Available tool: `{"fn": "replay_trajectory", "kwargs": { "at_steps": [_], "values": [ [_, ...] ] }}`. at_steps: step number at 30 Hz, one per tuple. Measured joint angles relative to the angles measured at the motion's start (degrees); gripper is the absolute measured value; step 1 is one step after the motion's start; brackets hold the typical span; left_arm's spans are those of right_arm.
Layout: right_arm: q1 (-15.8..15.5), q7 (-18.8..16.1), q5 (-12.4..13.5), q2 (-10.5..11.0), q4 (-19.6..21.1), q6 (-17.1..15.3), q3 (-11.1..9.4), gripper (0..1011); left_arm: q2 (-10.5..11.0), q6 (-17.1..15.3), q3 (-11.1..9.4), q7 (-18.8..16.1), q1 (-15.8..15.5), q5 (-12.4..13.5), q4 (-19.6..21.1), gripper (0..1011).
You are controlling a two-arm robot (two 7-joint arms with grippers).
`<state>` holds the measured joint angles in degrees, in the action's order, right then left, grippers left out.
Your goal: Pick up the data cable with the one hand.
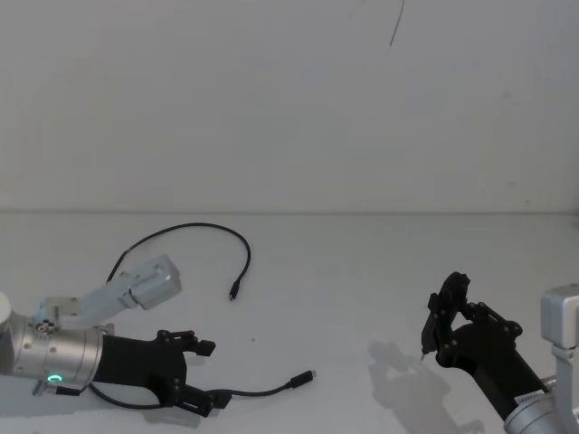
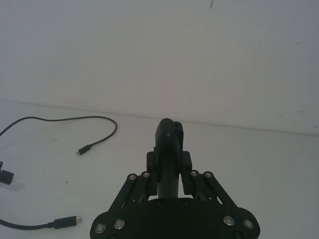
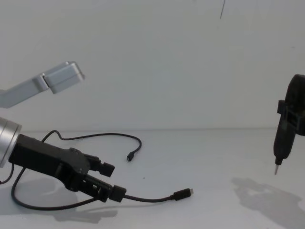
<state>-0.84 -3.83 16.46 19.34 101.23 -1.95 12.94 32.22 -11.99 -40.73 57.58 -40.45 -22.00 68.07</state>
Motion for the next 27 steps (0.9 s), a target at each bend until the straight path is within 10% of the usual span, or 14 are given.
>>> {"fn": "replay_trajectory", "kwargs": {
  "at_steps": [19, 27],
  "values": [
    [0.00, 0.00, 0.00, 0.00, 0.00, 0.00, 0.00, 263, -0.76, -1.15, -3.16, 0.68, -2.12, 1.93, -0.04, 992],
    [0.00, 0.00, 0.00, 0.00, 0.00, 0.00, 0.00, 263, -0.93, -1.69, -3.55, 0.50, -2.40, 2.04, 0.12, 806]
  ]
}}
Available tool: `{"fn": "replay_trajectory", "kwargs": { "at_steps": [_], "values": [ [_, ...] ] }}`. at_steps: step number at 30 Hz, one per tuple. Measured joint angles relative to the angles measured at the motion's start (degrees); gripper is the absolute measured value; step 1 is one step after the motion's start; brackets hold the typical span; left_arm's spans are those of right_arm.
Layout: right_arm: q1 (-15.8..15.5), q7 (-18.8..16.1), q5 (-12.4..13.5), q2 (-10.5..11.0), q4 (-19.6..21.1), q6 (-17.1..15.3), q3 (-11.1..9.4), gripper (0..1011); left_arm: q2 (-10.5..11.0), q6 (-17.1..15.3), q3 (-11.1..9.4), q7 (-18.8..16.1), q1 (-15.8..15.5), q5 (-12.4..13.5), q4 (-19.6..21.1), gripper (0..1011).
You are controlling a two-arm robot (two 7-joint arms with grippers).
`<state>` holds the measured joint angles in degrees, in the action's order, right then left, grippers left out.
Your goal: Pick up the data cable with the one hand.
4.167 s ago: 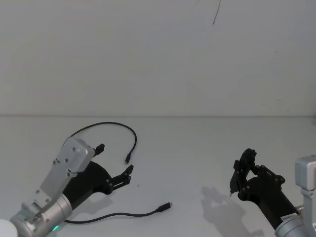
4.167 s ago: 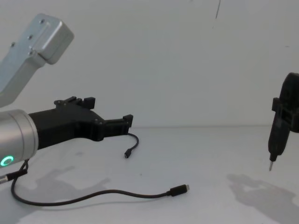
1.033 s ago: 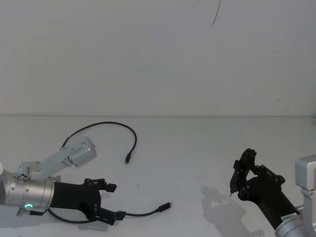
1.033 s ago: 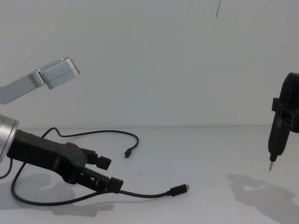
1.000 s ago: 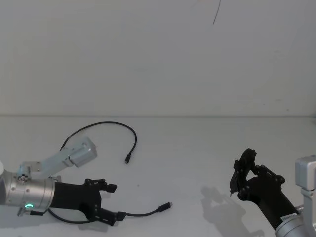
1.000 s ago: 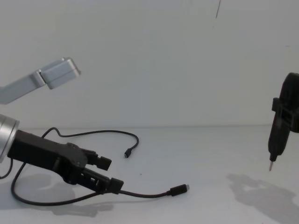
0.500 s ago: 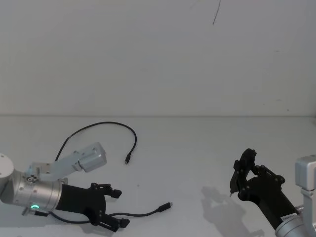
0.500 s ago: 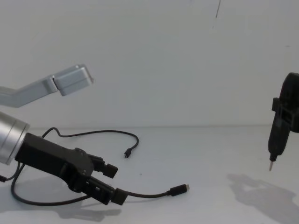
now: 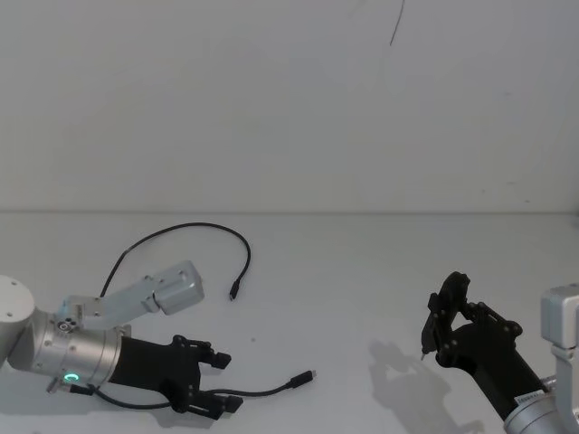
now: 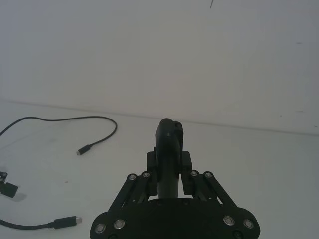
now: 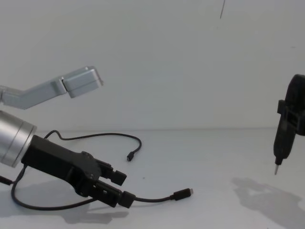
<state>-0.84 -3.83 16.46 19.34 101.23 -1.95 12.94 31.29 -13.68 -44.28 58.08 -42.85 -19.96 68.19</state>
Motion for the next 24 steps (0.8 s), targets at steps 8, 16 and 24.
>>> {"fn": "replay_trajectory", "kwargs": {
  "at_steps": [8, 16, 24],
  "values": [
    [0.00, 0.00, 0.00, 0.00, 0.00, 0.00, 0.00, 263, -0.09, -0.22, -0.21, -0.08, -0.14, 0.06, 0.08, 577],
    [0.00, 0.00, 0.00, 0.00, 0.00, 0.00, 0.00, 263, -0.12, -0.35, -0.32, -0.14, -0.20, 0.10, 0.13, 339],
    [0.00, 0.00, 0.00, 0.00, 0.00, 0.00, 0.00, 263, -0.16, -0.42, -0.38, -0.18, -0.24, 0.11, 0.16, 105]
  ]
}}
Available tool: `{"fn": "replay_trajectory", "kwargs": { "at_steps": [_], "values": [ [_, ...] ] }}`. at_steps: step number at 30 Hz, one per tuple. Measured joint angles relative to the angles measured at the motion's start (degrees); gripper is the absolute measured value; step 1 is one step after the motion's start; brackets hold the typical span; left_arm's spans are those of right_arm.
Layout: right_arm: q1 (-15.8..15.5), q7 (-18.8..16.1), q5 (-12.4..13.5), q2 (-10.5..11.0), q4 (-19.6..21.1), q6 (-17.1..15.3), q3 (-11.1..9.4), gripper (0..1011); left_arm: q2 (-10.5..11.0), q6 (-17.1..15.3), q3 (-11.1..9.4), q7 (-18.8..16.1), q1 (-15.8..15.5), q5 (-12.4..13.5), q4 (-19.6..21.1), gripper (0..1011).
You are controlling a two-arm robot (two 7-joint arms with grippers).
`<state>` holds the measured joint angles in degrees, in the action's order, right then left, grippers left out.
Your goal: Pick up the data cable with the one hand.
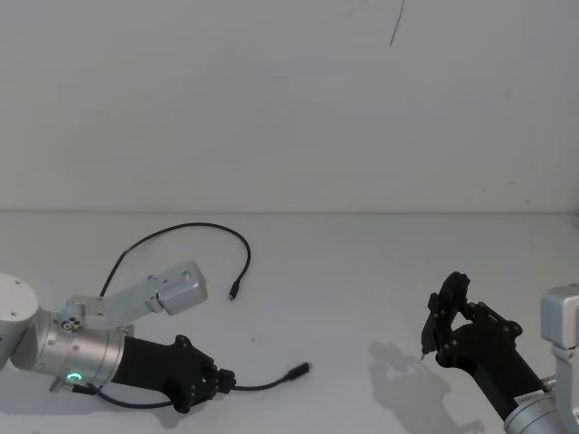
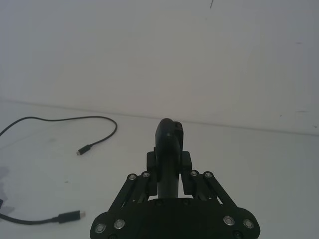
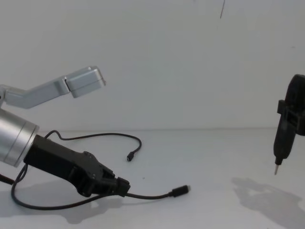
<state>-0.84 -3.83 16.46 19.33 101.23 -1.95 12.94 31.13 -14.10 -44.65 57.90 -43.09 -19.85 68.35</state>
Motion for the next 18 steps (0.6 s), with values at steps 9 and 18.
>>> {"fn": "replay_trajectory", "kwargs": {
  "at_steps": [9, 18],
  "values": [
    [0.00, 0.00, 0.00, 0.00, 0.00, 0.00, 0.00, 263, -0.02, -0.04, -0.06, 0.00, -0.04, 0.00, 0.00, 34],
    [0.00, 0.00, 0.00, 0.00, 0.00, 0.00, 0.00, 263, -0.02, -0.06, -0.06, 0.00, -0.04, -0.02, 0.00, 34]
  ]
}}
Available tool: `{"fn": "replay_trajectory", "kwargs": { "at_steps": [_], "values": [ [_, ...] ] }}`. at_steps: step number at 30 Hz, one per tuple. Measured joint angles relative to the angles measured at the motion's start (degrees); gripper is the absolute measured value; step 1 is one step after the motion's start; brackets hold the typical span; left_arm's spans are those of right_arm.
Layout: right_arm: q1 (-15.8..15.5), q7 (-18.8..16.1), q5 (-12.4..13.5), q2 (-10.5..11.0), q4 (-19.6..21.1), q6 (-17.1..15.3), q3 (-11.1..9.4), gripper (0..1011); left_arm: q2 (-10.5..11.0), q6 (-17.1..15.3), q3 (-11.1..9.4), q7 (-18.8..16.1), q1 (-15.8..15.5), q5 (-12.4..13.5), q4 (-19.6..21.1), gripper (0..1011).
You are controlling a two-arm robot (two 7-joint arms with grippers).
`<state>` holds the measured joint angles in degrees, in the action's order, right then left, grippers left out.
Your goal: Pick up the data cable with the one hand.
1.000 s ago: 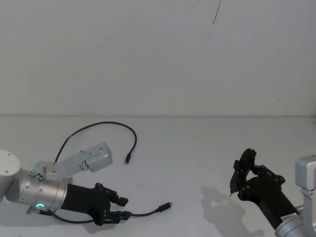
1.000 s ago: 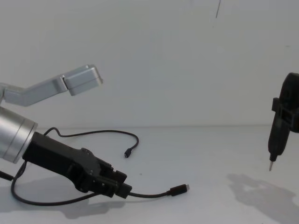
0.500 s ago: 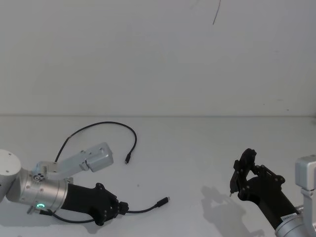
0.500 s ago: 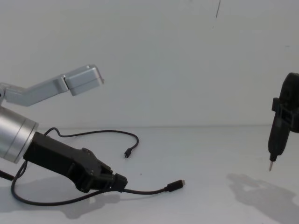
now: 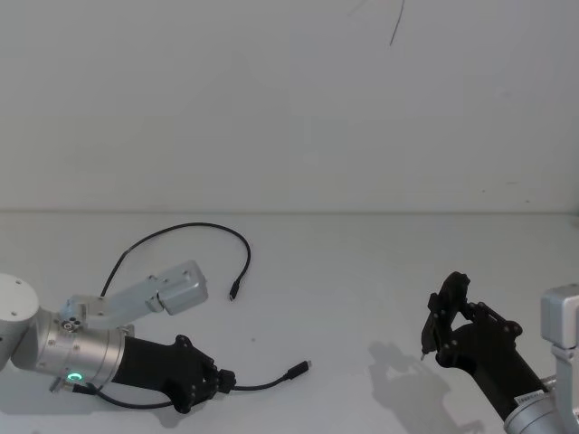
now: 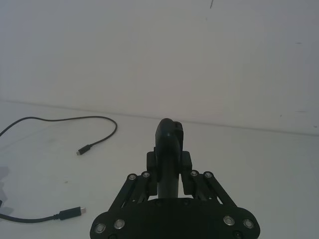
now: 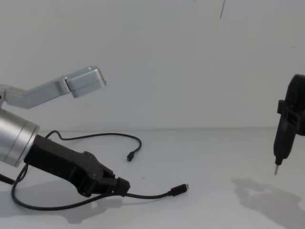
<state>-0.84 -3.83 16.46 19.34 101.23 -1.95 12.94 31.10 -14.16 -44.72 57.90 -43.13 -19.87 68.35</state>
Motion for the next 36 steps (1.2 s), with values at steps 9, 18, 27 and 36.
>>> {"fn": "replay_trajectory", "kwargs": {
  "at_steps": [9, 18, 27, 36],
  "values": [
    [0.15, -0.28, -0.02, -0.03, 0.01, 0.20, 0.00, 263, -0.03, 1.39, 0.43, -1.46, 0.86, -0.28, 1.32, 34],
    [0.96, -2.62, 0.34, 0.25, 0.48, 1.51, -0.06, 263, -0.33, 6.37, 1.83, -4.23, 2.73, -1.00, 3.80, 34],
    [1.58, -5.63, 2.10, 0.53, 0.86, 2.31, -0.40, 263, -0.67, 12.09, 3.34, -5.86, 3.82, -2.08, 5.36, 34],
    [2.26, -8.17, 3.78, -0.08, 0.83, 3.77, -0.70, 263, -0.80, 15.46, 4.33, -6.45, 4.17, -3.23, 6.03, 34]
  ]
}}
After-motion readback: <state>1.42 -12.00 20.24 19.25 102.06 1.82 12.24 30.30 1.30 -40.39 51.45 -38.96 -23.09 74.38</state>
